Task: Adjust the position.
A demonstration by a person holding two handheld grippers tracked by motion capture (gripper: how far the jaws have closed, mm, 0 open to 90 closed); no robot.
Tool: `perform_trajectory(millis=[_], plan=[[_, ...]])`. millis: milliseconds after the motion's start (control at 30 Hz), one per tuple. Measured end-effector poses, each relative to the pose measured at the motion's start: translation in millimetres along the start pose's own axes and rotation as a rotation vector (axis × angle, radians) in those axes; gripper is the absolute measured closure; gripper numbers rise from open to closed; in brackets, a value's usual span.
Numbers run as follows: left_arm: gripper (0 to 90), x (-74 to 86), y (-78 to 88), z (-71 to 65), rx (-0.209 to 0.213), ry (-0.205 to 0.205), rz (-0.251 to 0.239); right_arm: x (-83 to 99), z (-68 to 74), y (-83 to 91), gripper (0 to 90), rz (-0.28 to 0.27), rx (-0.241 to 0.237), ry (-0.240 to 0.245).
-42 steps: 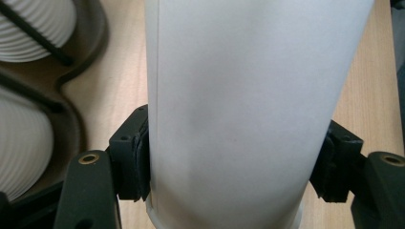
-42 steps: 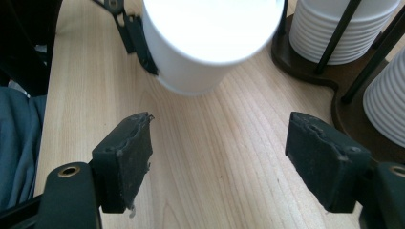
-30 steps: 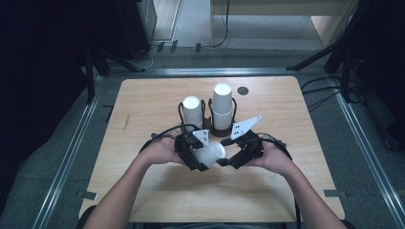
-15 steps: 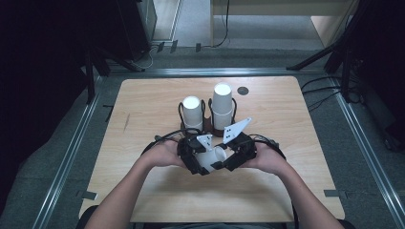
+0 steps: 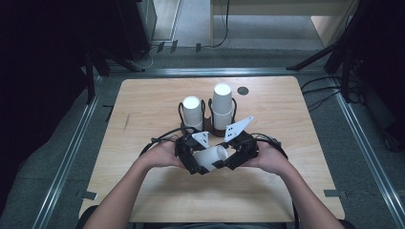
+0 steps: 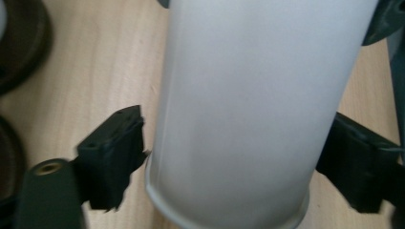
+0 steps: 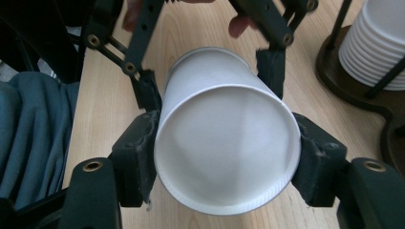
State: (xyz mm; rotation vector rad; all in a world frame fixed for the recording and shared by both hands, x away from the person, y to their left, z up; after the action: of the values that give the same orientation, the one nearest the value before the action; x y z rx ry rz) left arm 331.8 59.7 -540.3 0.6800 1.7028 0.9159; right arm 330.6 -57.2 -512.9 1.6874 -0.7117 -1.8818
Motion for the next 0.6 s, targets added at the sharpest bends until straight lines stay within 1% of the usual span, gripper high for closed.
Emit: perform_trajectory(millis=[33,67,100,133,167,200,233,267,300,333,367,500,533,600], plan=[[7.4,-1.2,2.2,0.6,-0.002,0.013,-0.022,1.4,-1.6,1.8,33.9,-0.002,0.009,-0.005],[6.4,-1.5,2.8,0.7,-0.004,0.021,-0.027,2.1,-1.6,2.5,33.9,-0.003,0.008,-0.011],[5.9,-1.5,2.8,0.7,-0.004,0.021,-0.027,2.9,-2.7,3.1,33.9,-0.005,0.013,-0.014],[5.8,-1.7,4.4,1.9,-0.019,0.028,-0.034,4.1,-2.6,3.4,33.9,-0.006,0.011,-0.021],[5.5,-1.7,4.4,1.9,-0.019,0.028,-0.034,4.1,-2.6,3.4,33.9,-0.006,0.011,-0.021],[5.2,-2.7,7.4,2.8,-0.022,0.041,-0.069,6.7,-3.5,4.2,33.8,-0.003,0.014,-0.031],[5.1,-3.1,9.4,3.5,-0.023,0.046,-0.088,7.5,-4.4,4.5,33.8,-0.007,0.017,-0.031],[5.2,-3.1,9.4,3.5,-0.023,0.046,-0.088,8.3,-5.0,5.2,33.8,-0.005,0.019,-0.033],[5.2,-3.4,11.4,4.1,-0.025,0.049,-0.102,8.3,-5.0,5.2,33.8,-0.005,0.019,-0.033],[5.2,-4.0,13.0,4.3,-0.029,0.054,-0.121,8.7,-5.4,5.8,33.8,-0.007,0.024,-0.036],[5.2,-4.8,15.5,4.3,-0.025,0.064,-0.151,9.1,-6.4,7.7,33.7,-0.012,0.027,-0.041],[5.1,-5.1,16.7,4.3,-0.023,0.066,-0.172,8.4,-7.4,11.1,33.7,-0.028,0.03,-0.05],[4.8,-5.5,16.5,4.3,-0.028,0.063,-0.178,8.0,-7.6,12.7,33.6,-0.034,0.032,-0.053],[4.0,-6.5,16.4,3.6,-0.021,0.061,-0.193,6.2,-8.0,16.5,33.6,-0.056,0.033,-0.06]])
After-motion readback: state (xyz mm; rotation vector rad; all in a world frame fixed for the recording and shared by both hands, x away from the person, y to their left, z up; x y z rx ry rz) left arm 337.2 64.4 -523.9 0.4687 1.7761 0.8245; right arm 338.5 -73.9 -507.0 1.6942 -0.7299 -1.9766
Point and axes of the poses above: each handheld gripper's, and its own axes: y roughly backward along the jaws, x roughly out of its underside, z roughly to its left, the point moved 7 cm from there along -y, roughly forward along the jaws, and after that the axes turned 6 degrees about y, right-handed, at the moved point
